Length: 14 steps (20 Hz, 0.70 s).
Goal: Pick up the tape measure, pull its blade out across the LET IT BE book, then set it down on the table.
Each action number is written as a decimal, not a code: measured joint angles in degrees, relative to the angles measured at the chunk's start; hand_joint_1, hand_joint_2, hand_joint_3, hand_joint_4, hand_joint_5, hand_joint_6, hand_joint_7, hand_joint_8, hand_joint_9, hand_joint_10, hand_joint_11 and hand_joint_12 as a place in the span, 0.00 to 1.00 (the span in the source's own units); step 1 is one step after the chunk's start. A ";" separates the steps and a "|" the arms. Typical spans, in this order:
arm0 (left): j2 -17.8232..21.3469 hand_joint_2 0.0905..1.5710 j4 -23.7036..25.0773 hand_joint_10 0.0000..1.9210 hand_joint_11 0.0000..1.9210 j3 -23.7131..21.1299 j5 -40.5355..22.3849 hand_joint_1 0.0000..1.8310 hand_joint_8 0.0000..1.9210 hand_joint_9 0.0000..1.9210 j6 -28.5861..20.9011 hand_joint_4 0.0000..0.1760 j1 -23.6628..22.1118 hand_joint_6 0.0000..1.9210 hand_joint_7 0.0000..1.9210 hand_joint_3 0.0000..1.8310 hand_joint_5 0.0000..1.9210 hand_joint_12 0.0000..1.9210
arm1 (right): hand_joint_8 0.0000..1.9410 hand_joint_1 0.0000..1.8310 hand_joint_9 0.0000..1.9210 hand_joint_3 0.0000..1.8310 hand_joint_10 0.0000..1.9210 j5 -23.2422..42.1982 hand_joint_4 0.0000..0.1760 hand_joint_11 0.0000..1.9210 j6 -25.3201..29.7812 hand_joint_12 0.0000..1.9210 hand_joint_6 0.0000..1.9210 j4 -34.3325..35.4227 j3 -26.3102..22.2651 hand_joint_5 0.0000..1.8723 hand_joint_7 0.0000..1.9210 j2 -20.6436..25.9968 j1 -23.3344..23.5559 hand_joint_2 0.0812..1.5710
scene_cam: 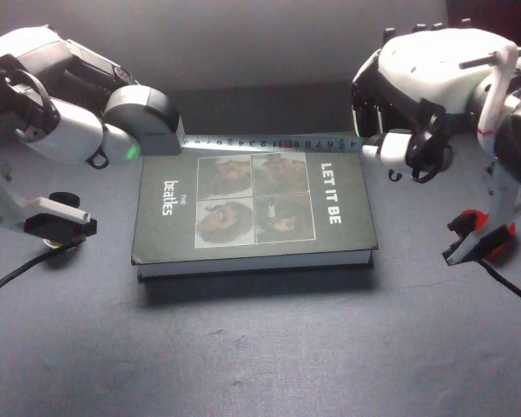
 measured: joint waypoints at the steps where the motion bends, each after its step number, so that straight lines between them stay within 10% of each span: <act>1: 0.00 0.68 0.00 0.67 0.45 0.00 0.04 0.75 0.50 0.47 -0.02 0.00 0.00 0.38 0.54 0.00 0.52 0.59 | 0.57 0.64 0.43 0.00 0.40 -0.37 0.12 0.34 0.04 0.74 0.67 -0.02 0.00 0.43 0.47 0.31 0.00 0.74; 2: 0.00 0.68 -0.02 0.67 0.45 0.02 0.09 0.75 0.50 0.47 -0.04 0.00 0.00 0.38 0.54 0.00 0.52 0.59 | 0.57 0.64 0.43 0.00 0.40 -0.57 0.12 0.34 0.13 0.74 0.67 -0.09 0.00 0.43 0.47 0.59 0.00 0.74; 4: 0.00 0.68 0.00 0.67 0.45 0.00 0.31 0.75 0.50 0.47 -0.11 0.00 0.00 0.38 0.53 0.00 0.52 0.59 | 0.53 0.73 0.39 0.00 0.75 -1.29 0.00 0.35 0.26 0.75 0.67 -0.11 -0.09 0.41 0.48 1.22 0.00 0.74; 14: -0.07 0.68 0.00 0.67 0.46 0.02 0.39 0.75 0.50 0.47 -0.20 0.00 0.00 0.39 0.53 0.00 0.51 0.60 | 0.53 0.73 0.38 0.00 0.76 -2.32 0.00 0.34 0.92 0.76 0.68 -0.22 -1.31 0.42 0.47 4.46 -0.66 0.74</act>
